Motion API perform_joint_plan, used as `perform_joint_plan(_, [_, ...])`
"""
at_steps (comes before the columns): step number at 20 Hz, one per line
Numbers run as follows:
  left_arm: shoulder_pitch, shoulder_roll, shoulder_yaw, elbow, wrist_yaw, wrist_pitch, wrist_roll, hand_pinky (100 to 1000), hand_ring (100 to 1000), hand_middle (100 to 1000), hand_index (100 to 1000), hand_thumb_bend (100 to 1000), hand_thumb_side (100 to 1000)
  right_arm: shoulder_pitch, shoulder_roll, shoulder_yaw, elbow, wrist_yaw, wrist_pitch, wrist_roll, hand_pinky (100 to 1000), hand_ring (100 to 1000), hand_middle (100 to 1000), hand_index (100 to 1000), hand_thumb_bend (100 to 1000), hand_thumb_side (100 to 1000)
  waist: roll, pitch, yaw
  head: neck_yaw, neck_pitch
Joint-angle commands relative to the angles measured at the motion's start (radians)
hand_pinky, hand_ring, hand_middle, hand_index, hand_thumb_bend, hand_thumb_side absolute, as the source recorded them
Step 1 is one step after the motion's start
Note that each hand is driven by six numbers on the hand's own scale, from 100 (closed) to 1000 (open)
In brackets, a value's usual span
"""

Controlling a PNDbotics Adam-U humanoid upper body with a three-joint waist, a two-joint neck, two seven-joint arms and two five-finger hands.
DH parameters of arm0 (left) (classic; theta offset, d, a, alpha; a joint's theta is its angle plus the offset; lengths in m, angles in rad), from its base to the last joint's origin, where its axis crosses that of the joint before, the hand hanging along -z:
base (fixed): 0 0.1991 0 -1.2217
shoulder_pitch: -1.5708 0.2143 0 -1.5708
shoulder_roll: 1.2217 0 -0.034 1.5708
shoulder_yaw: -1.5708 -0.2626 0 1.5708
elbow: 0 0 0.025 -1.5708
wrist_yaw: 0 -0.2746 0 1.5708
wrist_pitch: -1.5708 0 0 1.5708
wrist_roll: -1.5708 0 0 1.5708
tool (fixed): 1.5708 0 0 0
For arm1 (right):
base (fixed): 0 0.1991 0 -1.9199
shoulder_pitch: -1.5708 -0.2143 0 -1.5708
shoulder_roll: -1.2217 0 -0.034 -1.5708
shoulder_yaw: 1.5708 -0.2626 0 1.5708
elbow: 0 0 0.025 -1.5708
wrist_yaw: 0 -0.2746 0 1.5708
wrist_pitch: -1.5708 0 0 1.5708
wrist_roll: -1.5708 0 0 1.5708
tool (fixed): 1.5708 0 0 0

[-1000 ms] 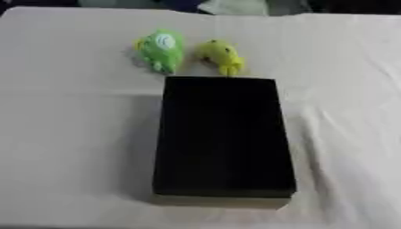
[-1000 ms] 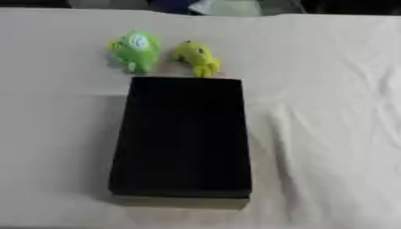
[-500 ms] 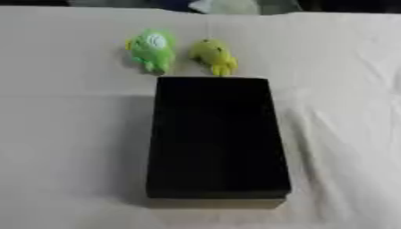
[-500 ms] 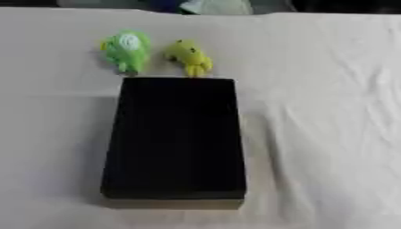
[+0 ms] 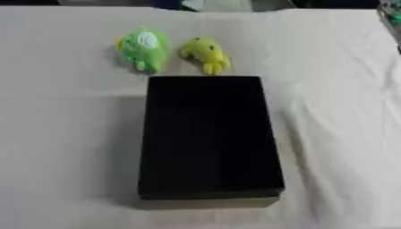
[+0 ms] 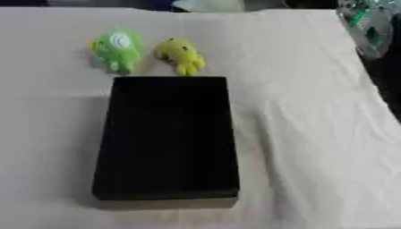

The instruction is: Pick up objects on the table and place them in the box.

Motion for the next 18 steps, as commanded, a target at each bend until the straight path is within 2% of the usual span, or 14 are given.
perform_joint_plan(1, [-0.014, 0.016, 0.007, -0.014, 0.007, 0.0, -0.002, 728, 820, 774, 840, 253, 957, -0.028, -0.016, -0.003, -0.032, -0.038, -0.018, 0.071, 865, 840, 809, 901, 100, 1000, 0.002, -0.019, 0.001, -0.004, -0.002])
perform_joint_plan(8, [-0.018, 0.014, 0.005, -0.014, 0.01, -0.001, -0.004, 728, 819, 774, 838, 254, 956, -0.035, -0.013, 0.016, -0.106, -0.153, -0.019, 0.213, 875, 843, 808, 895, 100, 1000, 0.001, -0.022, 0.004, -0.008, -0.001])
perform_joint_plan(14, [-0.02, 0.012, 0.005, -0.014, 0.012, -0.002, -0.007, 728, 819, 774, 836, 254, 954, -0.036, 0.0, 0.046, -0.133, -0.23, -0.004, 0.287, 889, 852, 814, 896, 100, 1000, -0.001, -0.026, 0.012, -0.012, 0.0])
perform_joint_plan(18, [-0.023, 0.01, 0.005, -0.014, 0.015, -0.002, -0.007, 728, 819, 774, 836, 255, 953, -0.037, 0.008, 0.074, -0.152, -0.272, 0.0, 0.337, 897, 862, 814, 900, 171, 1000, -0.002, -0.027, 0.016, -0.015, 0.002])
